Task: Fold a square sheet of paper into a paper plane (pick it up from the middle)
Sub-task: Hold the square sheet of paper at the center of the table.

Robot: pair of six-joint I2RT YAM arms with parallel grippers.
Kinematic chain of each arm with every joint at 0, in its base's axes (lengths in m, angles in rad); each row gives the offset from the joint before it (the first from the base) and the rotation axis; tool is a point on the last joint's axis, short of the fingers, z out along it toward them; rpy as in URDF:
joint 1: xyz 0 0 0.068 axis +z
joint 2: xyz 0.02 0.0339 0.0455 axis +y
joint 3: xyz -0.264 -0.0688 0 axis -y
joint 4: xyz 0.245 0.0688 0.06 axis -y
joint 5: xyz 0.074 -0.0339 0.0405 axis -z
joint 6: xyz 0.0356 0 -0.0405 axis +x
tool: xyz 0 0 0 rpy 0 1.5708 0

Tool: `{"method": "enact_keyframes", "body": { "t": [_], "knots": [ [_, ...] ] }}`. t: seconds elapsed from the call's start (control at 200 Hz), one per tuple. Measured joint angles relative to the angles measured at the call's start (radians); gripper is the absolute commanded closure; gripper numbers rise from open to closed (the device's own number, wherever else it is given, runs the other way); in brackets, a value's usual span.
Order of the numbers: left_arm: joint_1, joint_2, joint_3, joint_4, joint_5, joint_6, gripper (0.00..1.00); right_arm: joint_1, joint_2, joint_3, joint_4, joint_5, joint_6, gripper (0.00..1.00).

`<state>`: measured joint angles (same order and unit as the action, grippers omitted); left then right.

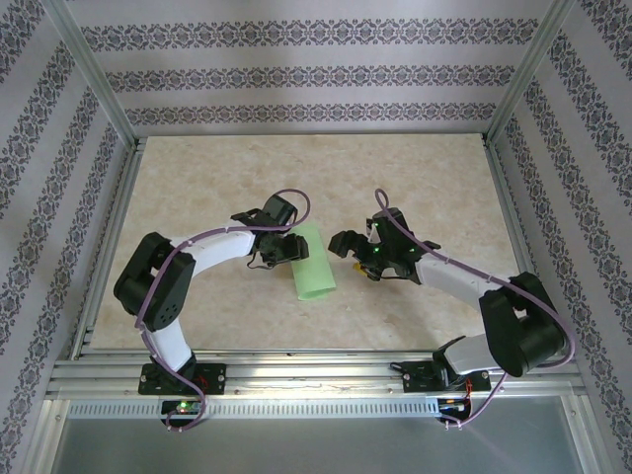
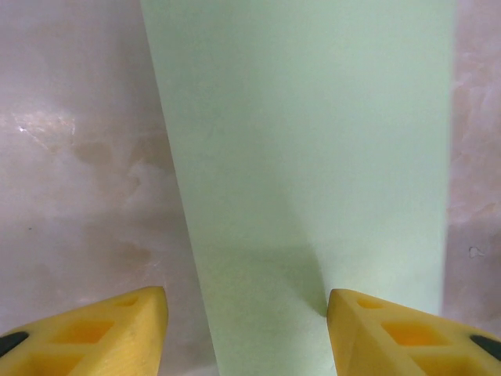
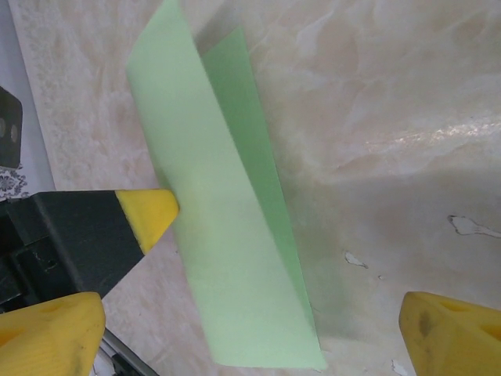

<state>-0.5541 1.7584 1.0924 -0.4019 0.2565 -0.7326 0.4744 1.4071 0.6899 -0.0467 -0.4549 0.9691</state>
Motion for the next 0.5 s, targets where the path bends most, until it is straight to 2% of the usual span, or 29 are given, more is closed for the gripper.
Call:
{"method": "enact_keyframes", "body": {
  "t": [0.5],
  "knots": [
    [0.000, 0.037, 0.008, -0.078, -0.016, 0.044, 0.46, 0.021, 0.047, 0.031, 0.000, -0.022, -0.012, 0.15]
  ]
}}
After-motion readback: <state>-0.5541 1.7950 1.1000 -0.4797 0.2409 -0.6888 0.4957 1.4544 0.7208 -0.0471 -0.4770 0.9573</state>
